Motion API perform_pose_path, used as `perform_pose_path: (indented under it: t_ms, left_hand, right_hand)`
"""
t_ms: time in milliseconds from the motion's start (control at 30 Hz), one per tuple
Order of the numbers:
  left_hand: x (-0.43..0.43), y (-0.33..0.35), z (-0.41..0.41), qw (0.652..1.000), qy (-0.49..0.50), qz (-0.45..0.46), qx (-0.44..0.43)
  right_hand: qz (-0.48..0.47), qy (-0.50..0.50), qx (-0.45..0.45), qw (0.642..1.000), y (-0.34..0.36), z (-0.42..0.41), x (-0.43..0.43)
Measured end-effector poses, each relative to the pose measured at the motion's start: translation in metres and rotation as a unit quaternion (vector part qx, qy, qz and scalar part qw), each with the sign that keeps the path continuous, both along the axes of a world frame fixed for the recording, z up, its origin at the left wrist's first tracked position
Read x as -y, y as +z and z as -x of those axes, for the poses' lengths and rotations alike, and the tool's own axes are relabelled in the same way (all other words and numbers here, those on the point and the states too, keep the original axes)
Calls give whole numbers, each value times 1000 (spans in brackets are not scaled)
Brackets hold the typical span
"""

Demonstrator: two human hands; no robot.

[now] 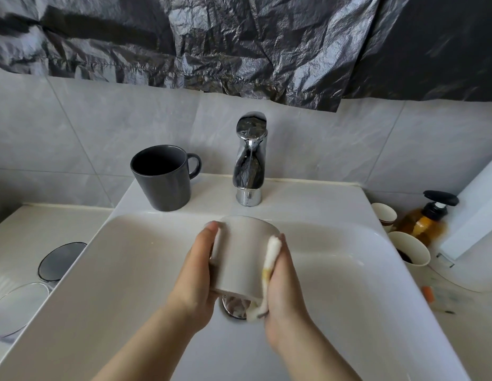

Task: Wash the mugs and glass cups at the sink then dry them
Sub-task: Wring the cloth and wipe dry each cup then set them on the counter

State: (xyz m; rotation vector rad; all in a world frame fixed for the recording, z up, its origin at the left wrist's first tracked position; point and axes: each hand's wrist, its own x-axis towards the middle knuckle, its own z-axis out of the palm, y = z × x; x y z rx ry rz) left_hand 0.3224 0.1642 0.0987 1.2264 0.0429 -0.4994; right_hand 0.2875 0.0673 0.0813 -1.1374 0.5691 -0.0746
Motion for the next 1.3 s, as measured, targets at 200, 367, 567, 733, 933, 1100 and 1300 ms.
perform_pose_path:
  t_ms: [200,367,567,733,933,1100,1300]
  left_hand:
    - [4,-5,1,992,75,-28,92]
    - [4,-5,1,994,68,4,89]
    - [4,-9,-2,993,93,7,67]
    - [-1,-9,-4,995,74,23,65]
    - [8,-11,1,995,91,23,36]
    - [5,-4,3,978,171,-31,117]
    - [-1,0,0,990,112,-9,83]
  right_hand:
    - [379,-22,124,917,-8,5,-15]
    - [-89,-32,63,994,1,-6,7]
    - [297,-2,87,951,-1,8,-17]
    - [116,-37,115,986,-3,-7,-4]
    - [15,30,25,999,8,0,12]
    - [229,-11,77,970,10,5,-3]
    - [384,-46,75,919,10,9,-13]
